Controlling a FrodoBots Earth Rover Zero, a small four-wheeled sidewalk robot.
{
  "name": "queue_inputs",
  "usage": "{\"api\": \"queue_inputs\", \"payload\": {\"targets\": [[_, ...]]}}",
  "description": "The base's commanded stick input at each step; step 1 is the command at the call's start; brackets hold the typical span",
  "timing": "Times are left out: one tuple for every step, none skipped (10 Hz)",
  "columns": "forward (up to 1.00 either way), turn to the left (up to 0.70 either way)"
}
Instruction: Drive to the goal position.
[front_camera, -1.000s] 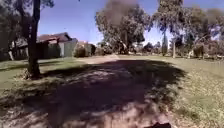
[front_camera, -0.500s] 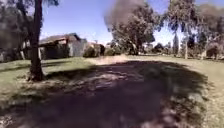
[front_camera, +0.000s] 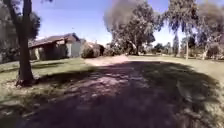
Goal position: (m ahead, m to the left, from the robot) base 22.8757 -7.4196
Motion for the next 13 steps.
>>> {"api": "queue_inputs", "payload": {"targets": [[0.70, 0.02], [0.70, 0.03], [0.70, 0.03], [0.70, 0.04], [0.70, 0.34], [0.70, 0.28], [0.70, 0.22], [0.70, 0.00], [0.70, 0.00], [0.70, 0.00], [0.70, 0.00], [0.70, 0.00], [0.70, 0.00]]}}
